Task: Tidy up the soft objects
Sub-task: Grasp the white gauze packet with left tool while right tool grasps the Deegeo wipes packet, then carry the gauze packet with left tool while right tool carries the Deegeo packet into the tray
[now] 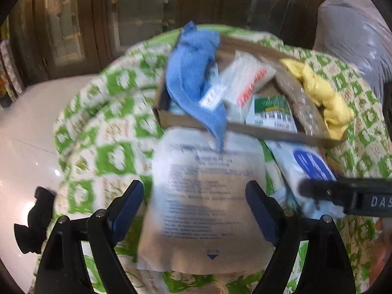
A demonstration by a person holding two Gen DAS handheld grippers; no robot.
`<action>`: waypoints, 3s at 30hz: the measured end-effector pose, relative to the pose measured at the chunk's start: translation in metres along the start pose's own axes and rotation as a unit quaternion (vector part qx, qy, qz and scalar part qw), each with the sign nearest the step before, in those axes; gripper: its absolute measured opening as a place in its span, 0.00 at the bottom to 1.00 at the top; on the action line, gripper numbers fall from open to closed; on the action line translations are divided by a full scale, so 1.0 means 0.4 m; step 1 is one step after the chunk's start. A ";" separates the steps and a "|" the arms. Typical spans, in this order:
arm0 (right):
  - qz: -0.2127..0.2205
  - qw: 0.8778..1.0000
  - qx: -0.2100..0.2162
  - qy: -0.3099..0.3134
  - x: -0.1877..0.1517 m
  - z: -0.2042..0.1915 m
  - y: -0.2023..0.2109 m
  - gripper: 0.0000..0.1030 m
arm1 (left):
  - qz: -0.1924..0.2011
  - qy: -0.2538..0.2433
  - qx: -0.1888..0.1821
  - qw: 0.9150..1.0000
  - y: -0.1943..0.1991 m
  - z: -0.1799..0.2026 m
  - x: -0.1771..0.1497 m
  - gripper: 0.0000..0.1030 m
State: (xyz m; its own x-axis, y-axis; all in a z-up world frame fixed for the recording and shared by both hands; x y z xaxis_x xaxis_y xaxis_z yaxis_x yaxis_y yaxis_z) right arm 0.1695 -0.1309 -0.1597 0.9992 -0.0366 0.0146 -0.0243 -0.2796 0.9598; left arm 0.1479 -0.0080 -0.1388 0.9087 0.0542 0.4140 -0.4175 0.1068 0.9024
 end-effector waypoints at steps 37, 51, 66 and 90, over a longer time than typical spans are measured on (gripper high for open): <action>0.022 0.997 0.064 -0.023 -0.137 0.124 0.019 0.60 | -0.040 -0.045 0.019 0.998 -0.076 0.051 0.017 0.68; 0.053 0.996 0.056 -0.035 -0.137 0.164 0.045 0.59 | -0.002 0.034 -0.109 0.993 0.073 0.027 -0.021 0.58; 0.110 0.991 0.069 -0.042 -0.149 0.208 0.165 0.58 | 0.028 0.077 -0.087 0.993 0.131 -0.048 -0.029 0.58; 0.188 0.969 0.116 -0.107 -0.106 0.337 0.358 0.58 | 0.055 0.014 -0.090 0.994 0.162 0.035 0.021 0.58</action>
State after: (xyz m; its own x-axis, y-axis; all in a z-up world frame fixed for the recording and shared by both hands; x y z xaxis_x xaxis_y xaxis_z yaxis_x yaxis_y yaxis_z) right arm 0.1196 -0.2987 -0.0606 0.8895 -0.3688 0.2698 -0.4172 -0.4146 0.8087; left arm 0.1286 -0.0146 -0.0753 0.8580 0.1022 0.5033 -0.5106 0.2746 0.8148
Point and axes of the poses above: each gripper's, at about its wrist camera, not at the fingertips, and y roughly against the way its jaws point, z to its right, x to its top, the point moved 10 cm from there along -y, roughly the way its jaws point, and after that the axes turned 12 degrees about -z, right-handed, at the moved point
